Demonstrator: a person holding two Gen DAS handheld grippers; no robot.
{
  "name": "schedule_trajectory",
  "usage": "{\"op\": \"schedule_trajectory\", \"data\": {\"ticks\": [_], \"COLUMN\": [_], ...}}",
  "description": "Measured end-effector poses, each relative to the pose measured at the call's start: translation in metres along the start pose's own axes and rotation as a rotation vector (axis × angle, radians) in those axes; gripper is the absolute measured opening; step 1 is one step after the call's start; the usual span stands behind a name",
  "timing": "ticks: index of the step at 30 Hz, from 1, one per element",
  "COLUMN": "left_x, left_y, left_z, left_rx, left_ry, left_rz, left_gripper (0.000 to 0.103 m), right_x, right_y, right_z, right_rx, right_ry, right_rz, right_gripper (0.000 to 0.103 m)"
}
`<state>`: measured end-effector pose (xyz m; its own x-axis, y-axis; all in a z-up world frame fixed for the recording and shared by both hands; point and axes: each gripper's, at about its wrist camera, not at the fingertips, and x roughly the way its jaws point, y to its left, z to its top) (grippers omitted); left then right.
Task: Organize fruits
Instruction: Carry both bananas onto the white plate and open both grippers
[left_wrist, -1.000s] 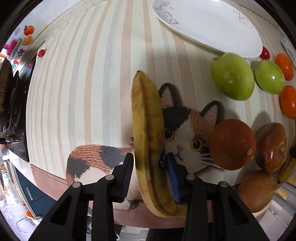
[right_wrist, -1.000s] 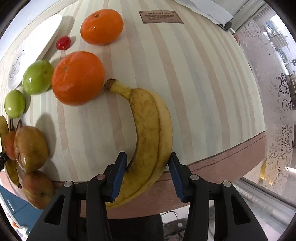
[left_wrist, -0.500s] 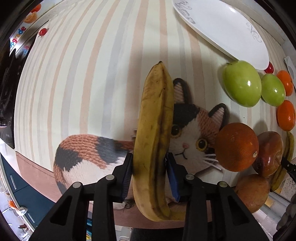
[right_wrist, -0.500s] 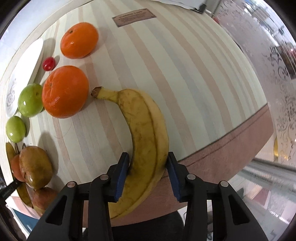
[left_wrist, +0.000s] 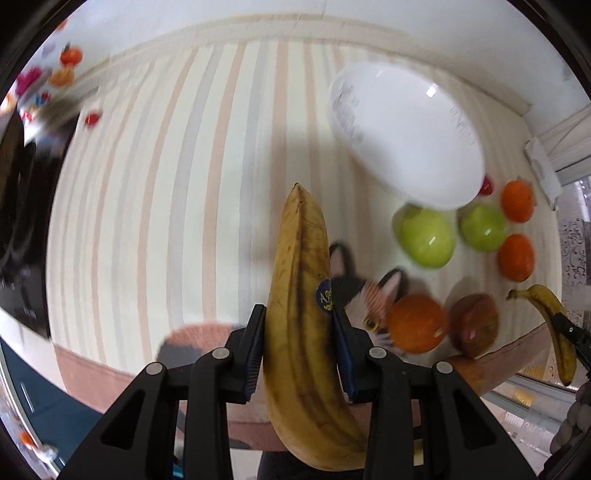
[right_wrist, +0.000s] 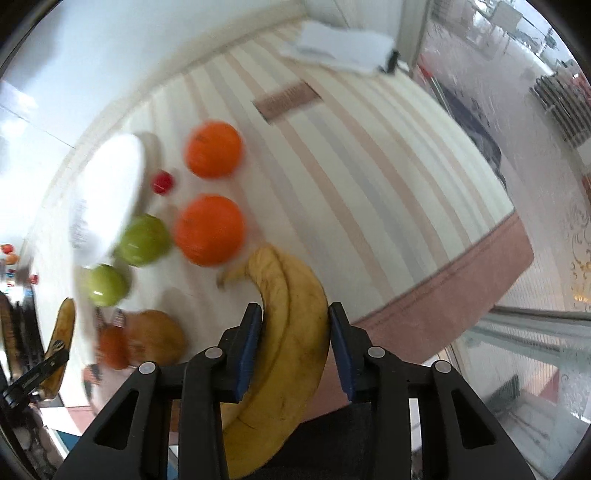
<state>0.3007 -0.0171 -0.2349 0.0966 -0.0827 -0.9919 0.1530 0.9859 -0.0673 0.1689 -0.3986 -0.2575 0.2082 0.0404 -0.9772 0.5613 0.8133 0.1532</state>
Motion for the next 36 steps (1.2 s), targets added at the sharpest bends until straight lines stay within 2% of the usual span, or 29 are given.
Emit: {"op": "schedule_trajectory", "data": {"ticks": [3, 6, 11, 18, 22, 25, 31, 36], "left_x": [-0.012, -0.018, -0.033, -0.013, 0.014, 0.041, 0.077, 0.093], "left_y": [0.002, -0.001, -0.032, -0.059, -0.062, -0.06, -0.068, -0.079], "left_z": [0.012, 0.038, 0.082, 0.14, 0.169, 0.188, 0.204, 0.203], "left_rx": [0.013, 0.02, 0.049, 0.056, 0.047, 0.029, 0.05, 0.066], "left_ry": [-0.04, -0.072, -0.124, -0.125, -0.084, -0.033, 0.025, 0.049], "left_rz": [-0.019, -0.04, -0.057, -0.048, -0.026, -0.025, 0.0, 0.014], "left_gripper": [0.032, 0.032, 0.032, 0.032, 0.032, 0.032, 0.032, 0.032], "right_x": [-0.025, -0.044, -0.052, -0.001, 0.039, 0.072, 0.116, 0.131], "right_y": [0.034, 0.066, 0.116, 0.173, 0.199, 0.209, 0.213, 0.208], "right_z": [0.008, 0.022, 0.053, 0.103, 0.122, 0.133, 0.14, 0.147], "right_rx": [-0.038, -0.081, -0.155, -0.215, -0.248, -0.234, -0.217, -0.199], "right_ry": [-0.047, -0.082, -0.119, -0.094, -0.058, 0.006, 0.087, 0.124], "right_rz": [0.045, 0.104, 0.193, 0.268, 0.291, 0.32, 0.332, 0.353], "right_gripper": [0.037, 0.036, 0.034, 0.033, 0.033, 0.033, 0.033, 0.033]}}
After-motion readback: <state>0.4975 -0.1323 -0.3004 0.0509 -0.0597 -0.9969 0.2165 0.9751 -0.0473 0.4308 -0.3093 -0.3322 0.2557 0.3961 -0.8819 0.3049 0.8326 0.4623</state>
